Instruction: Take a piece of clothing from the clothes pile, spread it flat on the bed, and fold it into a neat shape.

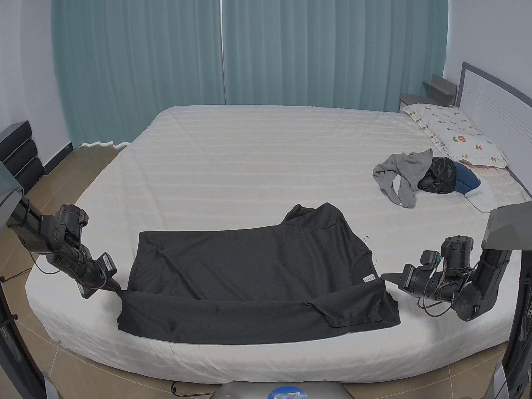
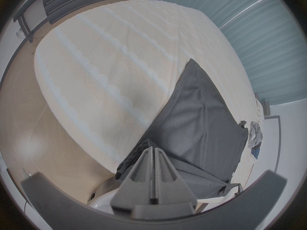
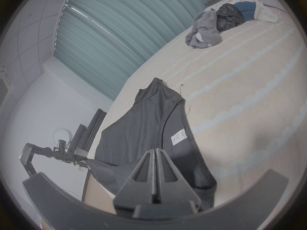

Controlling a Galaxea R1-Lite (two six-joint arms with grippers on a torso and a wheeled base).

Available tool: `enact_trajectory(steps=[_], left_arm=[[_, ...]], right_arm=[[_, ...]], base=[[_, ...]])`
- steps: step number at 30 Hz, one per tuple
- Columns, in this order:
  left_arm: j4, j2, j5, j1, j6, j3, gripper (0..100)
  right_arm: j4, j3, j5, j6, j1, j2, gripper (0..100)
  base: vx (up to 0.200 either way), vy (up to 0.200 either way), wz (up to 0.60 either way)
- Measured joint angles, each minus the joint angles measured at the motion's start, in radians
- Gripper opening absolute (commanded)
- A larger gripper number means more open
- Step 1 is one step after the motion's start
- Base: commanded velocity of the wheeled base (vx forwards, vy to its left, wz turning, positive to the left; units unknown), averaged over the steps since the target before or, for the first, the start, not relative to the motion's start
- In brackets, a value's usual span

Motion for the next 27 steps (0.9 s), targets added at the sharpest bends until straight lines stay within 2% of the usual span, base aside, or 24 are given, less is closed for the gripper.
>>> enact_trajectory(steps=[7, 8, 10, 11, 24, 27], left_arm=[[0.0, 0.056, 0.0, -0.003, -0.002, -0.039, 0], [-0.001, 0.061, 0.0, -0.005, -0.002, -0.04, 100], [-0.004, 0.069, 0.0, -0.01, -0.002, -0.044, 100], [-0.005, 0.074, 0.0, -0.012, -0.003, -0.044, 100], [0.002, 0.044, -0.001, -0.015, -0.046, -0.046, 100], [0.0, 0.008, -0.006, -0.005, -0.052, -0.032, 100]], right_arm=[[0.03, -0.052, 0.0, 0.003, 0.0, 0.037, 0], [0.03, -0.055, 0.0, 0.003, 0.0, 0.04, 0], [0.03, -0.06, 0.0, 0.003, 0.0, 0.048, 0], [0.03, -0.062, 0.0, 0.003, 0.0, 0.052, 100], [0.019, -0.037, -0.002, 0.014, -0.012, 0.007, 100], [0.018, -0.018, -0.001, 0.041, -0.018, -0.025, 100]], base=[[0.0, 0.0, 0.0], [0.0, 0.0, 0.0], [0.0, 0.0, 0.0], [0.0, 0.0, 0.0], [0.0, 0.0, 0.0], [0.0, 0.0, 0.0]])
